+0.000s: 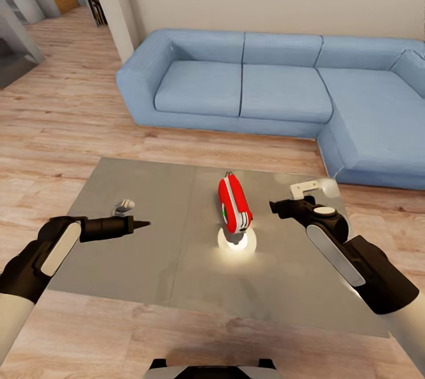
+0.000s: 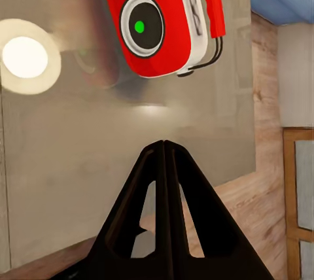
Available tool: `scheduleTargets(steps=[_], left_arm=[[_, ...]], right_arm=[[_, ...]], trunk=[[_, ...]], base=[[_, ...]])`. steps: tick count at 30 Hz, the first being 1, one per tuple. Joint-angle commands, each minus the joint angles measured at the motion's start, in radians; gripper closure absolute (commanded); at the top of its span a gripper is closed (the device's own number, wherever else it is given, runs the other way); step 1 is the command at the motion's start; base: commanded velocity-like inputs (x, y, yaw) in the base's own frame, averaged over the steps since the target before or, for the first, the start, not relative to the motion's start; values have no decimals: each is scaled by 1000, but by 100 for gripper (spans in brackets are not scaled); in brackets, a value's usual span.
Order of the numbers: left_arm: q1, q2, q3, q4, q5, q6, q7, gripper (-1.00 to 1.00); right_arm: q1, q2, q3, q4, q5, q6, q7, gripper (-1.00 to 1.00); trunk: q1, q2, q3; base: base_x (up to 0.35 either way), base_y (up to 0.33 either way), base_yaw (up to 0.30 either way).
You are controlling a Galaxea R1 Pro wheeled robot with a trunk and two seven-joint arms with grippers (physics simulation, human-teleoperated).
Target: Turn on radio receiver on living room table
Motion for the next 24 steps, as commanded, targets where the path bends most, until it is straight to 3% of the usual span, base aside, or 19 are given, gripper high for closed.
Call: scheduleTargets(steps=[1,7,18,24], left_arm=[[0,-2,-5,8,0,-11,0,100],[0,-9,-81,61,3,-98,-4,100],[0,-9,-88,68,2,-103,-3,100],[0,-9,-90,74,4,-103,-2,100]], right_arm=[[2,0,0,0,0,0,0,-100],[6,1,0,0,-1,0,6,-100],[7,-1,0,0,0,-4,2,-100],[17,-22,0,0,-2,-18,2,-100]], trunk=[[0,0,2],[0,0,7],[0,0,18],[0,0,26]], base=[[0,0,0],[0,0,5],[0,0,-157],[0,0,-200]])
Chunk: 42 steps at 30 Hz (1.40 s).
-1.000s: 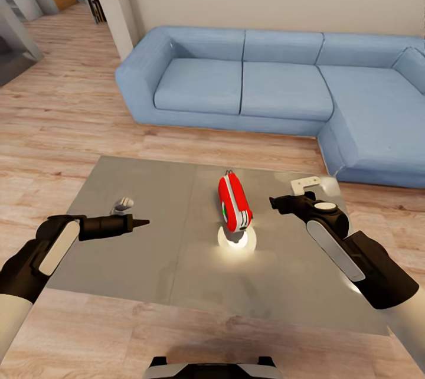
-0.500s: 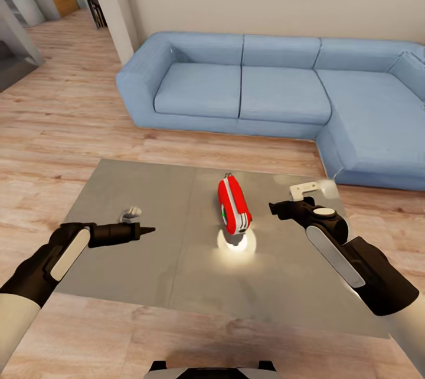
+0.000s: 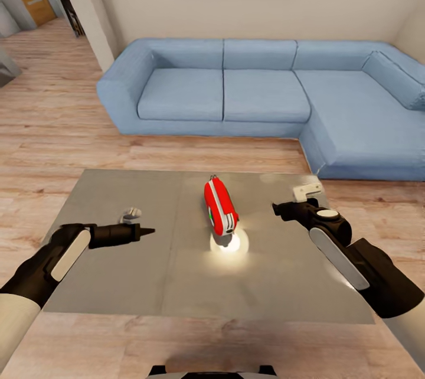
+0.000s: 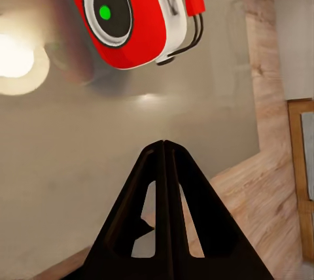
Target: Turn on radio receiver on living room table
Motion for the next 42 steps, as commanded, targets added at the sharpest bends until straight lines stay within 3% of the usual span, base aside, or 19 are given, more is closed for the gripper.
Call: scheduleTargets(steps=[1,5,10,22,29,39,40,42], left_arm=[[0,-1,0,6,0,0,0,100],[0,-7,0,58,-1,-18,-3,100],[0,-13,-2,87,0,-53,-5,100],[0,-18,-6,105,-2,-61,-6,100],[1,-18,-37,136,-2,-145,-3,100],[2,-21,-192,254,0,-209,5,100],[2,-26,-213,292,0,-227,6,100],[3,-63,-248,402,1,-255,5,100]], right_arm=[[11,-1,0,0,0,-8,0,-100],[52,-2,0,0,-1,-51,-1,-100],[58,-1,1,0,-1,-59,-2,-100],[68,-2,2,-1,-2,-60,-2,-100],[128,-2,2,-2,-2,-62,-2,-100],[224,-2,2,-1,6,-65,-4,-100],[244,-2,2,1,6,-65,-6,-100],[292,-2,3,37,7,-71,-7,-100]], trunk=[[0,0,1],[0,0,6],[0,0,9],[0,0,27],[0,0,39],[0,0,55],[0,0,56],[0,0,59]], base=[[0,0,-192],[0,0,-144],[0,0,-27],[0,0,-1],[0,0,0],[0,0,0],[0,0,0],[0,0,0]])
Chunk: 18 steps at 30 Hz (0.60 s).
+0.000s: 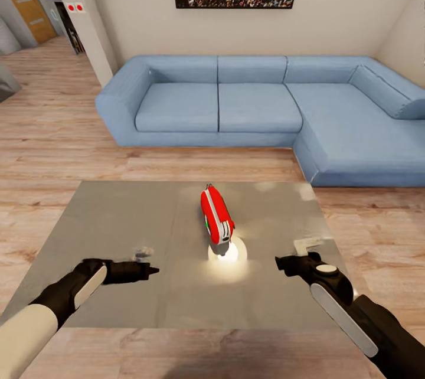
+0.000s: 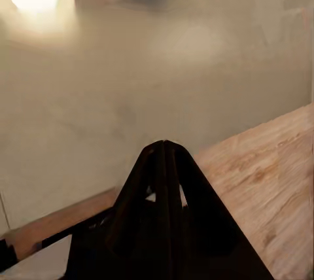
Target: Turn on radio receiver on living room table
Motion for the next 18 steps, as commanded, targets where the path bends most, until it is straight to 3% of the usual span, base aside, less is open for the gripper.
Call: scheduleTargets(steps=[1,8,15,18], left_arm=[[0,-16,-5,39,1,-10,-1,100],[1,-116,-13,327,-12,-175,-13,100],[34,-132,-13,386,-57,-215,-17,100],[41,-132,-14,390,-64,-260,-47,100]], right_arm=[[10,0,1,17,1,-8,0,-100],[79,-1,7,120,-1,-78,8,-100],[130,0,12,133,0,-108,9,-100],[133,0,43,133,1,-112,7,-100]], trunk=[[0,0,2],[0,0,13],[0,0,24],[0,0,29]], base=[[0,0,0],[0,0,0],[0,0,0],[0,0,0]])
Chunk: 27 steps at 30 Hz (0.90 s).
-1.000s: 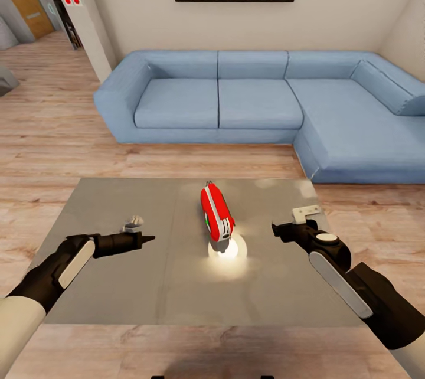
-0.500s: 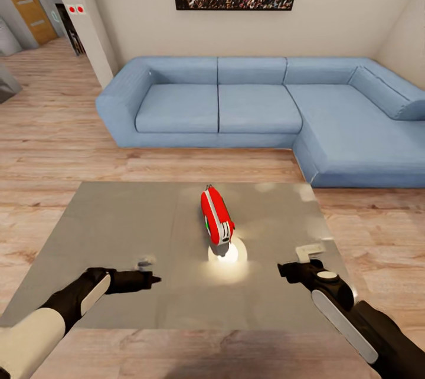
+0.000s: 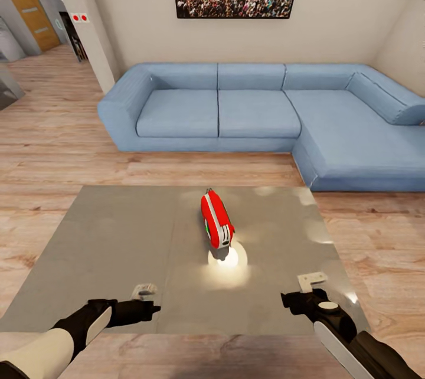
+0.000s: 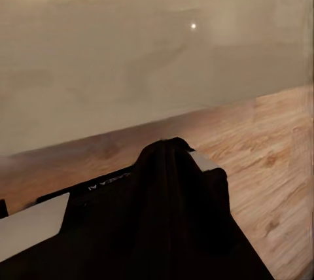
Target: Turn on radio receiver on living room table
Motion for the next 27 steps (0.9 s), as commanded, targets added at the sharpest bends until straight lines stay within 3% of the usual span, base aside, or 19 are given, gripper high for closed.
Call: scheduleTargets(steps=[1,9,12,16,19,21,25,27], left_arm=[[1,0,0,3,-1,-11,-18,100],[3,-2,-2,19,-59,-31,-113,100],[3,-4,-2,26,-70,-54,-165,100],[4,-13,-3,91,-74,-99,-187,100],[4,-27,-3,167,-75,-128,-190,100],[4,-37,-2,213,-75,-158,-191,100],[24,-46,-2,246,-75,-187,-188,100],[42,-48,-3,249,-80,-190,-186,100]], right_arm=[[0,0,10,0,0,0,-1,-100],[7,-1,33,4,-2,-1,2,-100],[40,-1,34,4,-1,-1,4,-100],[86,-1,34,10,-4,-18,7,-100],[110,3,38,81,-5,-67,17,-100],[117,12,71,181,-3,-124,46,-100],[121,19,174,397,-3,-284,111,-100],[122,20,208,456,-7,-333,125,-100]], trunk=[[0,0,2],[0,0,15],[0,0,19],[0,0,26],[0,0,31],[0,0,34],[0,0,40],[0,0,43]], base=[[0,0,0],[0,0,0],[0,0,0],[0,0,0],[0,0,0],[0,0,0],[0,0,0],[0,0,0]])
